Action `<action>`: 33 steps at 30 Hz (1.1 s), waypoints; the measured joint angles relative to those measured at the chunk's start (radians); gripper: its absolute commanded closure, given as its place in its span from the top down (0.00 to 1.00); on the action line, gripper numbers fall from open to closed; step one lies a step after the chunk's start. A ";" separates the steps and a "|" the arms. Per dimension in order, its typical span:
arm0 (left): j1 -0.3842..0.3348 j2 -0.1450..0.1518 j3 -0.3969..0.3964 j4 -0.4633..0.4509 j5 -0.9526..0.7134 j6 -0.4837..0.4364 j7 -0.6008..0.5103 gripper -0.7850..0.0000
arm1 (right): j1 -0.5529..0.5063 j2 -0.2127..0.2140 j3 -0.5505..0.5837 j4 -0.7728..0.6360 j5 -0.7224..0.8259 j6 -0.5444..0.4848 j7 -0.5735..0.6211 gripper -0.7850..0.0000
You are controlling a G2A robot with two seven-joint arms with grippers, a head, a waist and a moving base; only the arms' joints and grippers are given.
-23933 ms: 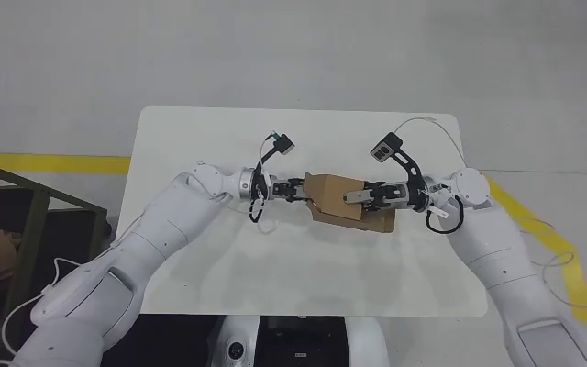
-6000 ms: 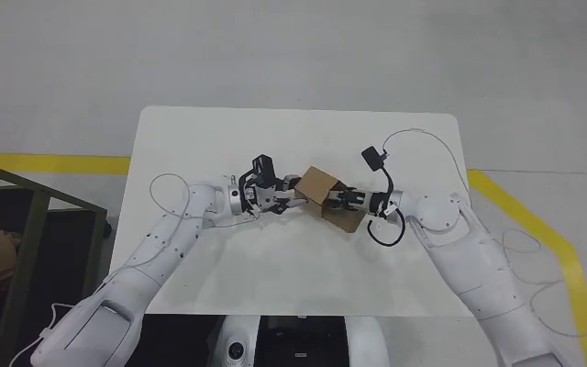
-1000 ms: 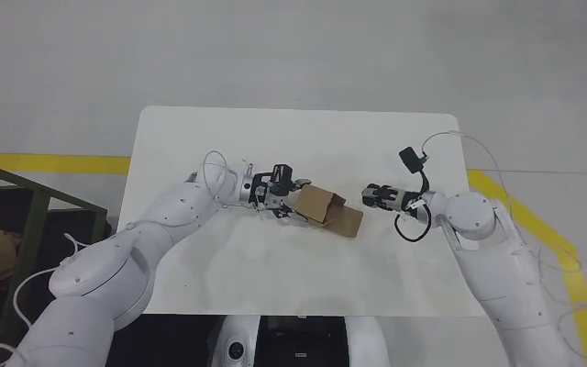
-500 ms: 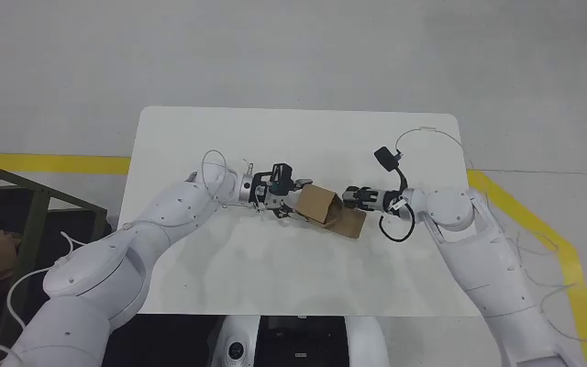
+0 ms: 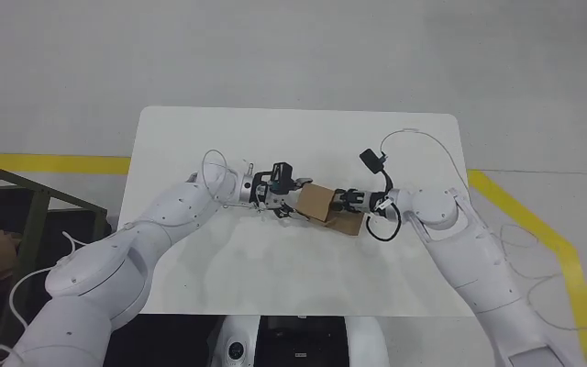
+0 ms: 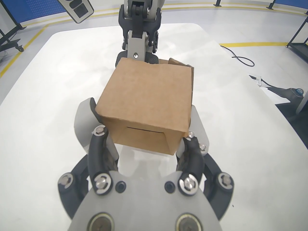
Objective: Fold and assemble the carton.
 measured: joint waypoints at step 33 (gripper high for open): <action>0.057 0.028 -0.077 -0.013 -0.123 -0.017 -0.017 0.67 | -0.184 0.081 0.258 -0.098 -0.076 0.092 0.091 0.00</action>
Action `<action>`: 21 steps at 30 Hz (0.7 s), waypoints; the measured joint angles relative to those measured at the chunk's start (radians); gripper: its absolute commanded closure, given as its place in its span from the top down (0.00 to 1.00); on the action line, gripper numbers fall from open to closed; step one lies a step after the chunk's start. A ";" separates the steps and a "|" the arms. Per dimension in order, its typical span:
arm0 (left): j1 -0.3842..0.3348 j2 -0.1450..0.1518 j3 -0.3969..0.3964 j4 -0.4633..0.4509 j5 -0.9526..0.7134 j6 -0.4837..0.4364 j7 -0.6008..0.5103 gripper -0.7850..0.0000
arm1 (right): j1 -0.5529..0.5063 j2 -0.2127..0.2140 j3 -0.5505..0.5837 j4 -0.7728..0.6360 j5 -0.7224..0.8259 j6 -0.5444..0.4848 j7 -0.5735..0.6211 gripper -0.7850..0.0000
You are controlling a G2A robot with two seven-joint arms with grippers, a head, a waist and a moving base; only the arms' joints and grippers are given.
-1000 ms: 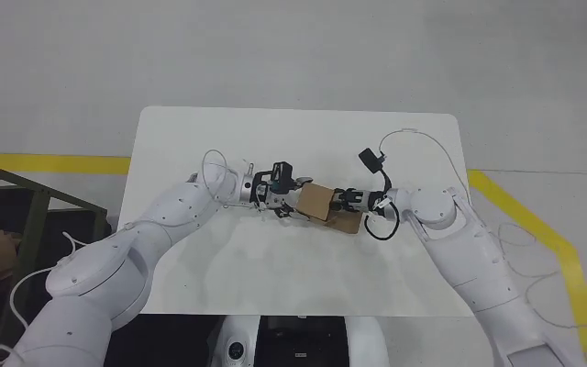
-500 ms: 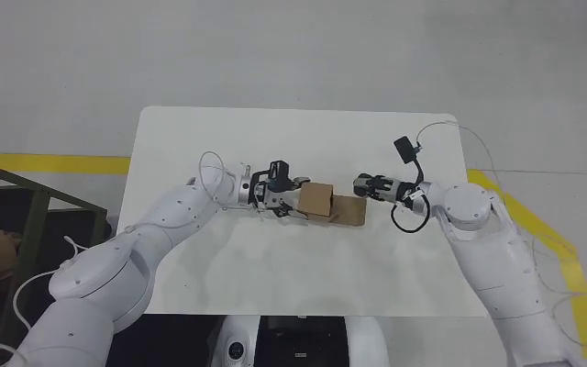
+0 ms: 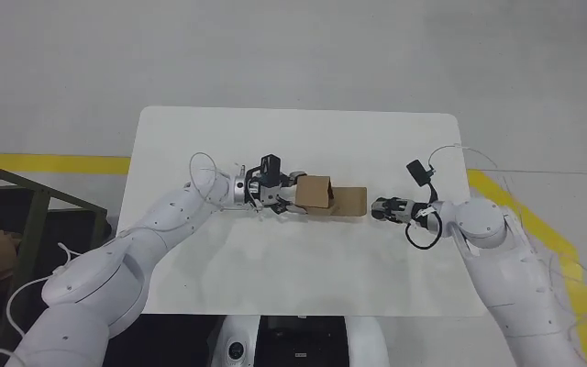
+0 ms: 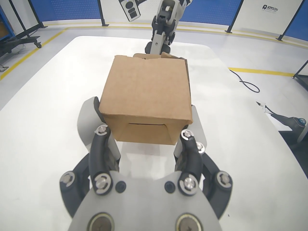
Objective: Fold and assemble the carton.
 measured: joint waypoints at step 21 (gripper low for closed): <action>-0.012 -0.009 -0.007 -0.053 0.083 -0.028 -0.107 0.77 | 0.118 -0.023 -0.144 0.010 0.008 -0.021 0.008 0.00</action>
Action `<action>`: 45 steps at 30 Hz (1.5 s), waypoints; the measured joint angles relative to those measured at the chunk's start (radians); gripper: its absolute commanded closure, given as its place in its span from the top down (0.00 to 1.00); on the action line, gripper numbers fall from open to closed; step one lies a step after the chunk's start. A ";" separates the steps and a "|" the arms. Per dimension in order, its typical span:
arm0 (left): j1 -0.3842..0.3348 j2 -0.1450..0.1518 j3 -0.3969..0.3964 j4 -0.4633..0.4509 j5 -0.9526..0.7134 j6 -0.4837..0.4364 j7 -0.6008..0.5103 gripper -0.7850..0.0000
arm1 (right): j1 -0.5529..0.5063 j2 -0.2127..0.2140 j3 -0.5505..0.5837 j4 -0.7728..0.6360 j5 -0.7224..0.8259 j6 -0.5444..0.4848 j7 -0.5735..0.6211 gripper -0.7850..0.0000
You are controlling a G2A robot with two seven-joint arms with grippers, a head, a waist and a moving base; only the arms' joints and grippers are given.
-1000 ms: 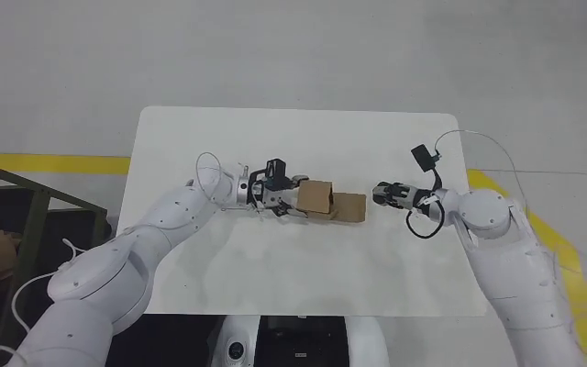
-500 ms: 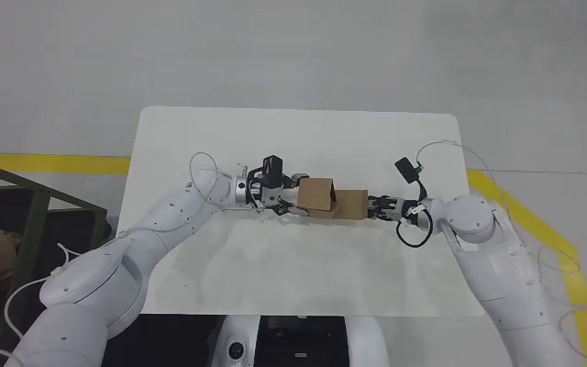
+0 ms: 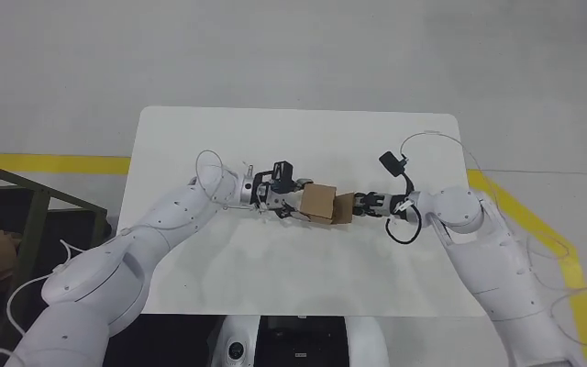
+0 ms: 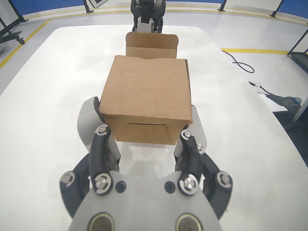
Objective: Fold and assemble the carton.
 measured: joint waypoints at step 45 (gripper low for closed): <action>0.056 -0.023 -0.065 0.022 -0.007 -0.022 -0.047 0.75 | -0.073 0.022 0.082 -0.001 0.162 -0.033 -0.014 0.00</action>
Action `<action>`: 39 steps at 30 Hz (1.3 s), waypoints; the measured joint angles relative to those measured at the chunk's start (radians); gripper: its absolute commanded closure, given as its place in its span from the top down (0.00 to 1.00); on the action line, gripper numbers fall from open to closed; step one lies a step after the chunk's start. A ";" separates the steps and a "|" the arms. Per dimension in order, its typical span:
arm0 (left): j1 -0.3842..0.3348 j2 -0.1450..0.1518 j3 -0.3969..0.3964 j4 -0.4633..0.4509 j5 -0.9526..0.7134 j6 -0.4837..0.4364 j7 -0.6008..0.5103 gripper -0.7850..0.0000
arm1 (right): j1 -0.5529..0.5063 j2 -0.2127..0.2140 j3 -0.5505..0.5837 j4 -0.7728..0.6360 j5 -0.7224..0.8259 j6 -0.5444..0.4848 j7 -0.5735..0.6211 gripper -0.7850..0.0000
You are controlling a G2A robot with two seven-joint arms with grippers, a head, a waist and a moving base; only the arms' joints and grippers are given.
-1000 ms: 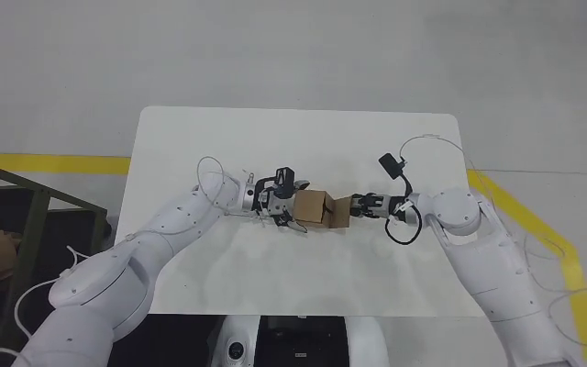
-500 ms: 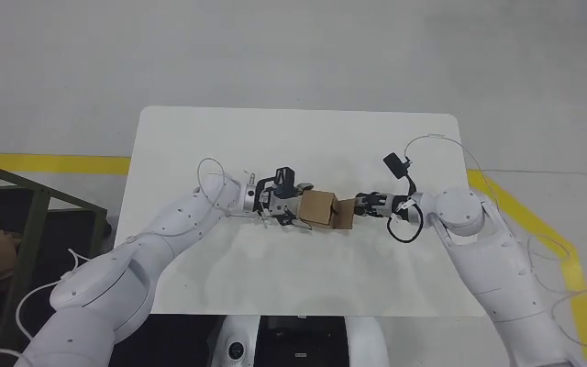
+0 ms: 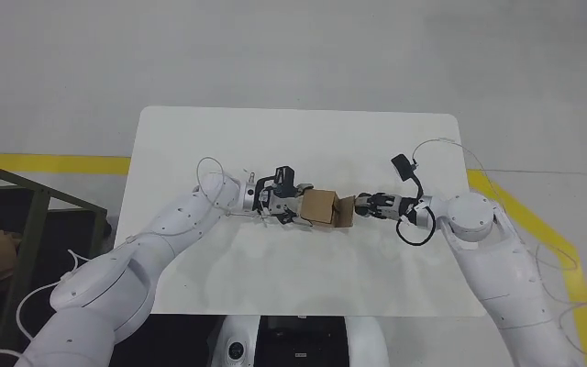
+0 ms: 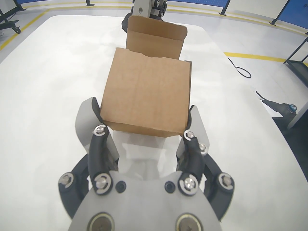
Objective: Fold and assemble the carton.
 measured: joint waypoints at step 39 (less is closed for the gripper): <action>0.009 -0.003 -0.045 -0.003 0.031 -0.012 -0.012 0.64 | 0.026 0.000 -0.072 0.013 0.019 -0.016 0.015 0.18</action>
